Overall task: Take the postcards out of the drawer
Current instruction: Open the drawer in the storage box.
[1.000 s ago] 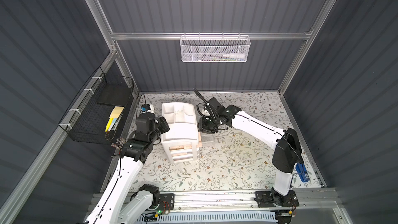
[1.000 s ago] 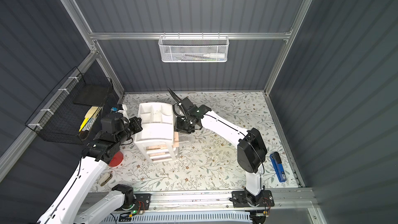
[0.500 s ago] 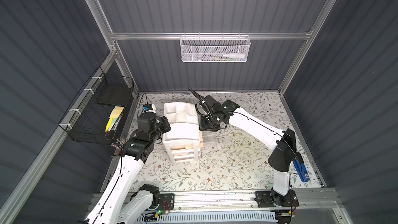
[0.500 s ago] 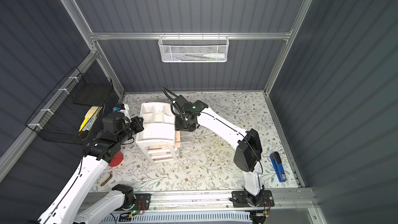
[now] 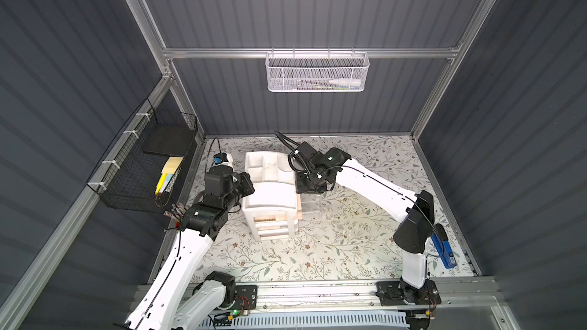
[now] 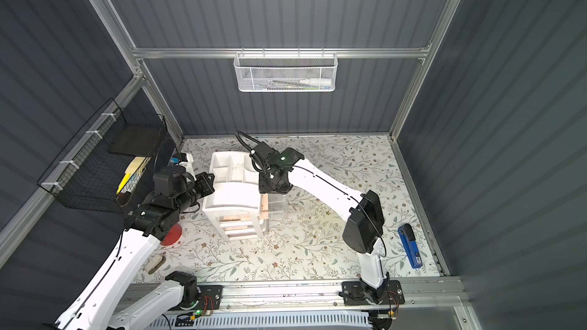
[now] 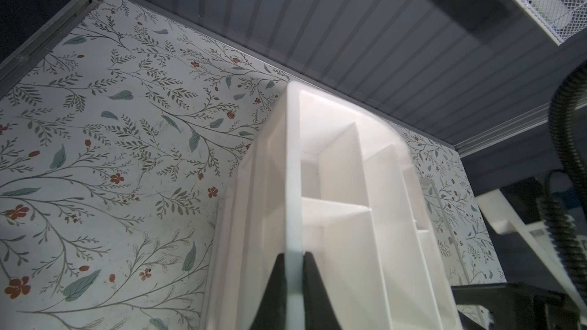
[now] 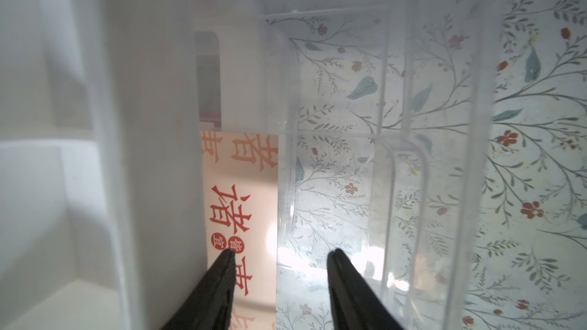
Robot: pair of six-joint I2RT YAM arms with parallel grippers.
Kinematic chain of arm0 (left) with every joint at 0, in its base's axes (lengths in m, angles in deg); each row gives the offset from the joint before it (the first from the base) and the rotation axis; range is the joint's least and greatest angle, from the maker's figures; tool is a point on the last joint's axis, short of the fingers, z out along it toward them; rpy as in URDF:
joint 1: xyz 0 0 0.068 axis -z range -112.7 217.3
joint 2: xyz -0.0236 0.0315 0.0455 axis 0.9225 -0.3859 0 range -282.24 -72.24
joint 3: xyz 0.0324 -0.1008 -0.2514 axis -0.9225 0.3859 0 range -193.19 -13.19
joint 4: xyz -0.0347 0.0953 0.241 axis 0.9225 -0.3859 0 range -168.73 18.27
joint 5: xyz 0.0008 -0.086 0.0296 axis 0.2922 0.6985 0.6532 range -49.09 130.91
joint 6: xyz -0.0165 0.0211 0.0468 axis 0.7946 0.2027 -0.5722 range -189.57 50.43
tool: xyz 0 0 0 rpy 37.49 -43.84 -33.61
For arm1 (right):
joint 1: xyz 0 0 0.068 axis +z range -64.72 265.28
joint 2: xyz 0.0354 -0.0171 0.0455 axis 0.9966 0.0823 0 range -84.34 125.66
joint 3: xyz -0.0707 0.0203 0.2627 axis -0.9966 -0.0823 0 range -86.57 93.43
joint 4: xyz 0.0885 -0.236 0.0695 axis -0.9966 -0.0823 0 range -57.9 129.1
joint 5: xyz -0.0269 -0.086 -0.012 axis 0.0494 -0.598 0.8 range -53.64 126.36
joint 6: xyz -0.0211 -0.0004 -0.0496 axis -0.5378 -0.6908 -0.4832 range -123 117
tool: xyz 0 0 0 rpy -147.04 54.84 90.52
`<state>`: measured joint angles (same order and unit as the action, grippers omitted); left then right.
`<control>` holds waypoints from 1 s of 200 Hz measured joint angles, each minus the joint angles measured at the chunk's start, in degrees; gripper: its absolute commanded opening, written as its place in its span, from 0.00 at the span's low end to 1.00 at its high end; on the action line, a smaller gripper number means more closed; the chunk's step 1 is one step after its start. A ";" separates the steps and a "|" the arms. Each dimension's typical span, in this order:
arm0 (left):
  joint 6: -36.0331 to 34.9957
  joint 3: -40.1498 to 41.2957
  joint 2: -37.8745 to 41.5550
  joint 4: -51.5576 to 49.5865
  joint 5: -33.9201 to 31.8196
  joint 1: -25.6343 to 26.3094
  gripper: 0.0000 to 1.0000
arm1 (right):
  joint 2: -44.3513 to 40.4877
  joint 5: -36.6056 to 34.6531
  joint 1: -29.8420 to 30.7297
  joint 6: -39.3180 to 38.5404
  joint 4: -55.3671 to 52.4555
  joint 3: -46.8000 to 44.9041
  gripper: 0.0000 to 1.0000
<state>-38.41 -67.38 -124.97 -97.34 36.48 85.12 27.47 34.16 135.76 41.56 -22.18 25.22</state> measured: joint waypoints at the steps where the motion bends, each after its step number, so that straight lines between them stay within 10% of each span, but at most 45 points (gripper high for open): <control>1: 0.02 0.00 0.02 -0.02 0.00 0.04 0.00 | 0.00 -0.02 0.00 0.02 -0.02 0.00 0.51; 200: 1.49 -0.07 0.13 -0.57 -2.58 0.90 0.00 | -3.52 -6.19 -2.73 1.90 -0.59 -5.33 0.54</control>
<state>-36.92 -67.45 -124.84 -97.90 33.90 86.02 23.95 27.98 133.03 43.46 -22.77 19.89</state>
